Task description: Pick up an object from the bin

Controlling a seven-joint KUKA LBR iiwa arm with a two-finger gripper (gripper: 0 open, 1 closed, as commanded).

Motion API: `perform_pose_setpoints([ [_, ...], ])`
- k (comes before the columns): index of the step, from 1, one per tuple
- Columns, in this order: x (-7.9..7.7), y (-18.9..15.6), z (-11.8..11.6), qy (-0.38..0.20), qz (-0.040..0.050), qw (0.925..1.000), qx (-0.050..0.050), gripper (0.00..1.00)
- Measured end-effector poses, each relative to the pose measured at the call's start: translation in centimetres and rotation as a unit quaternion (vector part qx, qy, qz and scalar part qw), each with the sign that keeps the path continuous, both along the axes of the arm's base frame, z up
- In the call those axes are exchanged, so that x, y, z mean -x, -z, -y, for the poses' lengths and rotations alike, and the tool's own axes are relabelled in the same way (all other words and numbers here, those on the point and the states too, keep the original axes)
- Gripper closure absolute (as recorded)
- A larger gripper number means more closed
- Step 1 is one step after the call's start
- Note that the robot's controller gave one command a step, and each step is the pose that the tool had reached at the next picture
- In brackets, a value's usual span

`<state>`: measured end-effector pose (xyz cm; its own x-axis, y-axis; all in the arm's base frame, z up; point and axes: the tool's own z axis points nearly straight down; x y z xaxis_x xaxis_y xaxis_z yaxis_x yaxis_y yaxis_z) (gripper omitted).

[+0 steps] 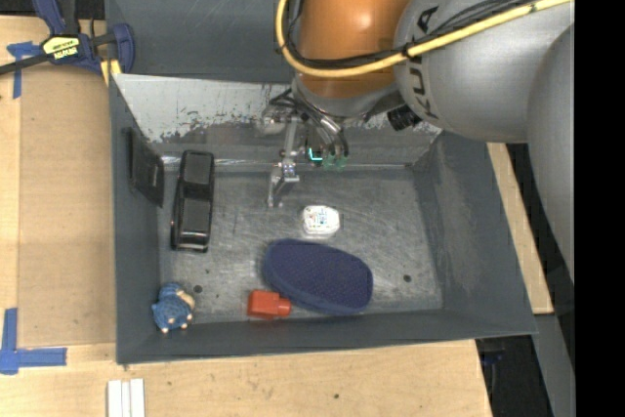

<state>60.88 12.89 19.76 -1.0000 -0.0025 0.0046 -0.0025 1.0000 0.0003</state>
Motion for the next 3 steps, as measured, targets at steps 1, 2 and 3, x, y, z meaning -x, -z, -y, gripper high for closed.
perform_pose_setpoints([
  [1, 1.9, 12.3, 8.5, 0.208, 0.0051, 0.9782, -0.002, 0.00],
  [2, 3.2, 9.5, 10.2, 0.219, 0.0041, 0.9758, 0.000, 0.00],
  [3, 3.1, 9.4, 11.0, 0.290, 0.0054, 0.9570, 0.000, 0.00],
])
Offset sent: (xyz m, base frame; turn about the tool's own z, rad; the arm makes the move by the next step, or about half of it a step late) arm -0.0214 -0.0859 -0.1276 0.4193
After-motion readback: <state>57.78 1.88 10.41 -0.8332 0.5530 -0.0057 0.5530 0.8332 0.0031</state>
